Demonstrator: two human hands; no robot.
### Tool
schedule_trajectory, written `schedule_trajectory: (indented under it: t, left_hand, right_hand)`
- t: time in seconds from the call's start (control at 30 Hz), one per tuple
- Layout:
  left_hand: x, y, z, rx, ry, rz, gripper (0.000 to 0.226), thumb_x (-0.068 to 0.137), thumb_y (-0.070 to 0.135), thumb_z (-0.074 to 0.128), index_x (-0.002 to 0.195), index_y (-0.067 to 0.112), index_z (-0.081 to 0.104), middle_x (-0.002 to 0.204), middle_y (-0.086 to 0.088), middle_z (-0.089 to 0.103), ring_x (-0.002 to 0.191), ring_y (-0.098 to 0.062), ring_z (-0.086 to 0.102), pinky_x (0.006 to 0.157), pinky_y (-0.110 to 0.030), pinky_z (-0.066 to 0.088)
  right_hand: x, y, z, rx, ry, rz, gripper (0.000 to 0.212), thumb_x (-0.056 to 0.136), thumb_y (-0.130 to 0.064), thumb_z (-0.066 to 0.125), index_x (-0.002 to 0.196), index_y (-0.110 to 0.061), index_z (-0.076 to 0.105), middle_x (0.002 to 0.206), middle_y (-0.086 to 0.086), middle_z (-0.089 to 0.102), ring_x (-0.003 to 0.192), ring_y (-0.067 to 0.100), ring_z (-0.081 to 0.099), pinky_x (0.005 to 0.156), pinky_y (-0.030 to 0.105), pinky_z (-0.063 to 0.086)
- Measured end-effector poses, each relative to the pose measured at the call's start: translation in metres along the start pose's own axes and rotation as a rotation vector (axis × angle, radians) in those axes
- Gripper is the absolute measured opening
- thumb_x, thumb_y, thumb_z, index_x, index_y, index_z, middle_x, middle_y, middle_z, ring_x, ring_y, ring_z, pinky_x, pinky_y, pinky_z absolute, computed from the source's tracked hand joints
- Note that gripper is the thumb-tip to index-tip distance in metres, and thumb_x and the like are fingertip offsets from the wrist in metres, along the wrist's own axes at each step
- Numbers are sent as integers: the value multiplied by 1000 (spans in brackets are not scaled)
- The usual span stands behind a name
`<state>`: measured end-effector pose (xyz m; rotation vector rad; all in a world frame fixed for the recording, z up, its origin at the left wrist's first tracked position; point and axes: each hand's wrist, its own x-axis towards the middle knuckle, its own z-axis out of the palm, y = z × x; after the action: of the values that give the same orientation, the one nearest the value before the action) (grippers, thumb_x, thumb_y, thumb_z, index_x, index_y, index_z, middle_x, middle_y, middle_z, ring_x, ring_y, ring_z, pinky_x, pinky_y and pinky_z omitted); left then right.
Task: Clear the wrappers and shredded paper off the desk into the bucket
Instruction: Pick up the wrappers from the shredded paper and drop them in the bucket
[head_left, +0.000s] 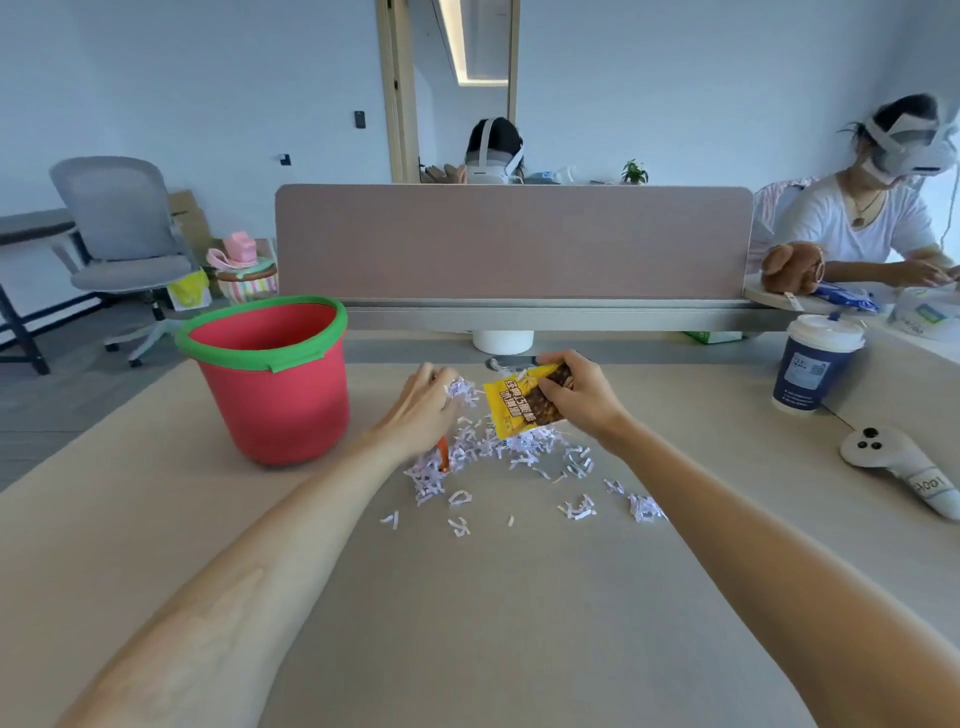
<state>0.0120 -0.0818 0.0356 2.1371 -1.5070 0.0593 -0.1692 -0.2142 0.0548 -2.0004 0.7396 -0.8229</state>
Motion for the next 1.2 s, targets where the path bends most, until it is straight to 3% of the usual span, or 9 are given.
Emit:
schedule_trajectory:
  t: [0.2, 0.33, 0.57, 0.77, 0.83, 1.0, 1.2]
  left_hand:
    - [-1, 10, -88, 52, 126, -21, 25, 97, 21, 45, 115, 4, 50, 110, -18, 43, 104, -31, 47, 92, -37, 37]
    - [1, -3, -143, 133, 209, -71, 27, 97, 24, 44, 115, 4, 48, 110, -18, 43, 105, -35, 46, 91, -40, 38]
    - [-7, -69, -193, 184, 185, -299, 22, 98, 27, 40, 105, 7, 42, 124, -18, 41, 115, -35, 43, 95, -45, 39]
    - [-6, -110, -204, 148, 92, -350, 42, 96, 28, 45, 130, 5, 38, 137, -17, 34, 125, -37, 40, 102, -45, 38]
    - [-5, -117, -206, 152, 40, -358, 48, 94, 34, 48, 134, 9, 37, 138, -14, 36, 124, -34, 43, 101, -45, 40]
    - [-4, -128, -210, 126, -8, -343, 69, 79, 48, 57, 139, 25, 35, 140, -6, 47, 123, -27, 49, 96, -44, 46]
    - [-10, -130, -213, 162, -3, -369, 60, 88, 41, 52, 142, 21, 36, 146, -6, 43, 132, -26, 43, 104, -42, 40]
  right_hand:
    - [21, -76, 27, 54, 17, -66, 26, 90, -14, 53, 115, -21, 55, 107, 4, 59, 104, 27, 61, 93, 47, 52]
    - [43, -129, 60, 30, 9, -159, 29, 92, -12, 53, 121, -14, 54, 114, 7, 59, 106, 23, 58, 91, 33, 51]
    - [75, -198, 137, -44, -108, -274, 33, 93, -8, 47, 126, -7, 50, 127, 13, 55, 118, 27, 51, 93, 30, 43]
    - [93, -208, 193, -194, -241, -313, 38, 90, -9, 48, 128, -10, 49, 128, 16, 54, 116, 29, 52, 94, 34, 44]
    - [95, -208, 201, -240, -294, -300, 43, 89, -12, 51, 132, -10, 47, 128, 16, 55, 116, 29, 52, 92, 31, 43]
    - [99, -210, 207, -296, -357, -298, 47, 89, -15, 55, 135, -10, 48, 136, 13, 53, 126, 27, 49, 104, 33, 39]
    - [100, -210, 198, -289, -317, -305, 36, 88, -16, 53, 124, -13, 58, 125, 11, 63, 116, 27, 58, 102, 35, 45]
